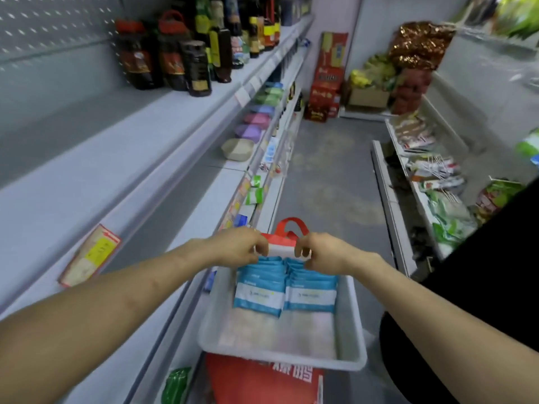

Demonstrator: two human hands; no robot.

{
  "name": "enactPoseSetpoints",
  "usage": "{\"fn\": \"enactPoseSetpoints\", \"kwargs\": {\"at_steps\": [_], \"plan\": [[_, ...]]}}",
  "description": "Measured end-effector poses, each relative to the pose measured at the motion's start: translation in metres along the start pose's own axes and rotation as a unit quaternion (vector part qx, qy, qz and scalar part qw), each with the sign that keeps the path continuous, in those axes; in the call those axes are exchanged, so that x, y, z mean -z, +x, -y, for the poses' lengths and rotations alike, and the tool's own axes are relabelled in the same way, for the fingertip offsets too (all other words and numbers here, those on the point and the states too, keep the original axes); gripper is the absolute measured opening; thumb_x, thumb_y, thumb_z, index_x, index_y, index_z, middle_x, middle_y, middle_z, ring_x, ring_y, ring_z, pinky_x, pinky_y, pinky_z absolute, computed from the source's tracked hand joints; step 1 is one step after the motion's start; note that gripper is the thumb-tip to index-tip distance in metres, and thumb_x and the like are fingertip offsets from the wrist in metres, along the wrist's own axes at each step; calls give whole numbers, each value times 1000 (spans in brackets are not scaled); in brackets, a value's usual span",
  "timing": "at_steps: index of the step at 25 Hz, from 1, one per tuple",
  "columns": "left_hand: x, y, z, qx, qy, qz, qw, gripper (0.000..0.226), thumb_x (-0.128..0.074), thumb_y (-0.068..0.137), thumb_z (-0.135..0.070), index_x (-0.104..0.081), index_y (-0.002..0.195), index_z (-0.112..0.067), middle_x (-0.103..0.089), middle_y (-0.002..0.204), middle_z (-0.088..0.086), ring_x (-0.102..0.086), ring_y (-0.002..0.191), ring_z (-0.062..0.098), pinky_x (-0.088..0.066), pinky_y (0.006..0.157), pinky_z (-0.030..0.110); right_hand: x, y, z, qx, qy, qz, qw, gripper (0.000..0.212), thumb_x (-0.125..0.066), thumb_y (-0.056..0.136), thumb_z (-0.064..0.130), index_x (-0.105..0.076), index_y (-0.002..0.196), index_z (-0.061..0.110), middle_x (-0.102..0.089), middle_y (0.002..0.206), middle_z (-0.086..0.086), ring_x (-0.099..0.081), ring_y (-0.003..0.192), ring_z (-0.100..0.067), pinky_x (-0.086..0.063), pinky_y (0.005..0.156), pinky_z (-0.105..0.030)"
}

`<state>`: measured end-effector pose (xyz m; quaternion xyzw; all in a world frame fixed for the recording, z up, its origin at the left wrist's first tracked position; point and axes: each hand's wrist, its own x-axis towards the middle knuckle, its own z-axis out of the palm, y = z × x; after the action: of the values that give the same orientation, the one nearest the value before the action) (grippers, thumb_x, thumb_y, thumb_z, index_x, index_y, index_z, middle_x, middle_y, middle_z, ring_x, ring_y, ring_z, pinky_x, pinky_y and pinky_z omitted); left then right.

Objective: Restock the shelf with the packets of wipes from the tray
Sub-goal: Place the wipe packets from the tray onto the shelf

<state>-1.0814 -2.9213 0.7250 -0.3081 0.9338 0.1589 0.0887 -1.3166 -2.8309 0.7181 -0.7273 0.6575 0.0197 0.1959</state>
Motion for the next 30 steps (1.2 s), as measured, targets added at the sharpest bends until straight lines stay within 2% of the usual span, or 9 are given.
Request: {"fn": "enactPoseSetpoints", "kwargs": {"at_steps": [2,5,10,14,16,19,22,26,30], "plan": [[-31,0,1,3,7,38,999,30,-62,92,-19,-70,119,-28,-67,121,-7,-59,99,9,-50,88,29,-30,-7,-8,-27,1,22,999,35,-65,84,16,-67,118,23,-65,120,-3,-62,108,-25,-50,85,-32],[-64,1,3,8,21,66,998,35,-61,91,-18,-67,124,-29,-64,125,-5,-60,112,16,-51,91,34,-67,-10,-13,-54,-5,31,998,35,-60,84,12,-64,118,20,-60,123,-6,-59,112,-29,-46,86,-32],[-102,0,0,2,52,27,998,49,-61,91,-18,-55,137,-31,-52,132,-3,-50,120,21,-48,92,39,-95,-14,-9,-67,-72,-30,995,36,-63,76,11,-56,111,18,-52,114,-7,-53,106,-32,-44,82,-40],[-125,1,-1,-4,115,-26,993,48,-65,84,-22,-51,130,-29,-46,128,-1,-47,116,23,-42,97,42,-115,-18,-5,-61,-136,-67,987,52,-74,69,17,-45,112,21,-52,112,-8,-54,103,-33,-46,82,-45],[-134,3,-3,-8,141,-55,988,49,-67,78,-18,-50,124,-26,-48,122,2,-48,110,26,-43,93,43,-123,-18,-5,-61,-168,-71,981,57,-76,67,18,-43,113,21,-52,110,-8,-53,99,-31,-48,82,-47],[-148,3,-3,-15,174,-93,980,49,-70,73,-10,-52,117,-22,-51,116,6,-50,101,28,-45,83,42,-129,-18,-5,-51,-204,-94,973,45,-70,71,12,-47,110,17,-50,104,-9,-49,91,-31,-47,79,-49],[-156,3,-4,-40,185,-134,973,37,-65,79,-7,-52,113,-16,-54,112,9,-51,99,30,-45,81,42,-130,-15,-4,-42,-220,-113,968,36,-64,76,9,-47,107,17,-49,100,-10,-47,87,-31,-43,77,-49],[-156,1,-8,-50,190,-145,970,39,-71,75,-5,-47,103,-17,-52,102,8,-48,85,27,-43,73,41,-129,-12,-3,-34,-213,-118,969,34,-61,79,6,-46,108,16,-48,100,-10,-46,86,-30,-44,76,-47],[-153,-3,-11,-43,196,-130,971,36,-75,70,-3,-53,95,-18,-53,106,12,-50,85,30,-43,71,43,-129,-17,-4,-31,-196,-130,971,29,-60,81,6,-46,105,15,-50,97,-9,-51,80,-28,-46,70,-45]]}}
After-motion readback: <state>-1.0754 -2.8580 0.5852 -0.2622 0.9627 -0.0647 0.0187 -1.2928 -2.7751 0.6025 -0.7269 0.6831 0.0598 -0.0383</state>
